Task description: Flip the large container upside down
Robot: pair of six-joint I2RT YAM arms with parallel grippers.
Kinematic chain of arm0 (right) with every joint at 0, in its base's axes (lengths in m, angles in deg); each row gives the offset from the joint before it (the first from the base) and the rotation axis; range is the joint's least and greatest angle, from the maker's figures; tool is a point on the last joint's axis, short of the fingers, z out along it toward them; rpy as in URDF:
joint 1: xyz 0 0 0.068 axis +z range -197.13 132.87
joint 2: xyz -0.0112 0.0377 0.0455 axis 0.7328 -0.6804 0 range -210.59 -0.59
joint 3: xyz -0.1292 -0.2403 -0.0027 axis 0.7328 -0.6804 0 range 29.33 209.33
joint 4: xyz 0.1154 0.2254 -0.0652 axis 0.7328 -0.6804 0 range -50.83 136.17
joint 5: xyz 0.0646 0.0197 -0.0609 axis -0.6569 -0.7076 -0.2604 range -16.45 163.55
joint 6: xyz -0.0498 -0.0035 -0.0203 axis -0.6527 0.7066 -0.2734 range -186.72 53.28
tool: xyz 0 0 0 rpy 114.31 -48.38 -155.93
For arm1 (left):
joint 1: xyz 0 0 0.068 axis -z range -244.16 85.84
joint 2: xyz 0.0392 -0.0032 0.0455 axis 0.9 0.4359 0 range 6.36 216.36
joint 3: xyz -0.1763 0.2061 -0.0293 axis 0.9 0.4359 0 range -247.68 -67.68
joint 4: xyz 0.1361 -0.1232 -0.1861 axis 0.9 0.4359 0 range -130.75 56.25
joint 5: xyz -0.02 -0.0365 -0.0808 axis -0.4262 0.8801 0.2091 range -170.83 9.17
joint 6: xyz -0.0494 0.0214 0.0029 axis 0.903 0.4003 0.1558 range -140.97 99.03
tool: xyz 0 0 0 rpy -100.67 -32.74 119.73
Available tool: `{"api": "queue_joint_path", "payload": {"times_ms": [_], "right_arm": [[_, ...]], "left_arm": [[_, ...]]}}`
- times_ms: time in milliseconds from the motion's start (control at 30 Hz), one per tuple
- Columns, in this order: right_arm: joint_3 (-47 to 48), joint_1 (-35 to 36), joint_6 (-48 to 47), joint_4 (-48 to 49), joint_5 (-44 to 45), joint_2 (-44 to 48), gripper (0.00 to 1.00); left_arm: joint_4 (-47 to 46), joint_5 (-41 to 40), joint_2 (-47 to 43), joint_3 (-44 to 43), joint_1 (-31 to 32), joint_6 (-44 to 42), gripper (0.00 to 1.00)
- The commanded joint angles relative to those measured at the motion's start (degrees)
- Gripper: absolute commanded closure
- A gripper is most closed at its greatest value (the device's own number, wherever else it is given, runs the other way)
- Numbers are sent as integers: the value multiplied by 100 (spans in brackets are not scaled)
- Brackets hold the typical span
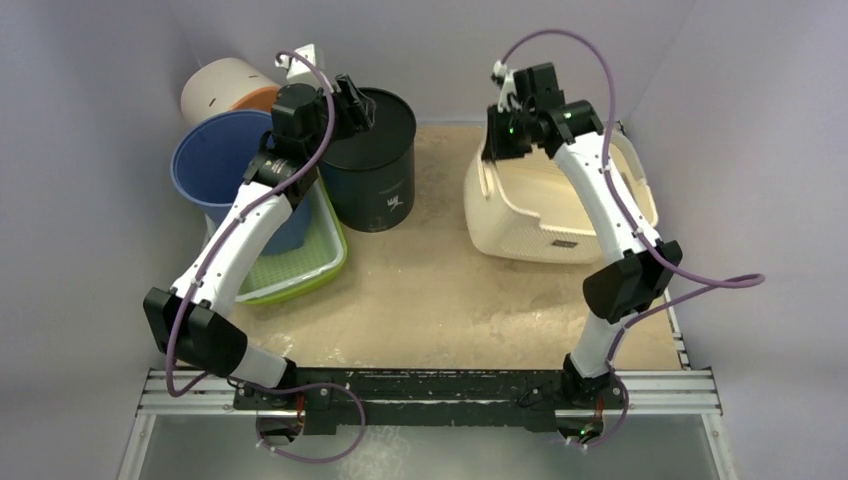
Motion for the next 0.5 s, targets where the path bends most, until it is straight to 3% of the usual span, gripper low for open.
{"api": "queue_joint_path", "payload": {"times_ms": [0,133,333,467], "right_arm": [[1958,-53,188,938,-1277,-236,100],[2390,-328,882,2080,-2066,-405,100],[-203,-1254,2429,5077,-2838,449,100],[-1106,-1745,2833,5801,-3114,462,100]], "left_arm": [[-167,-236,-406,15,-82,-147,39],[-138,-322,-553,65,-90,-157,39],[-37,-445,-717,104,-98,-208,39],[-26,-475,-762,146,-103,-210,39]]}}
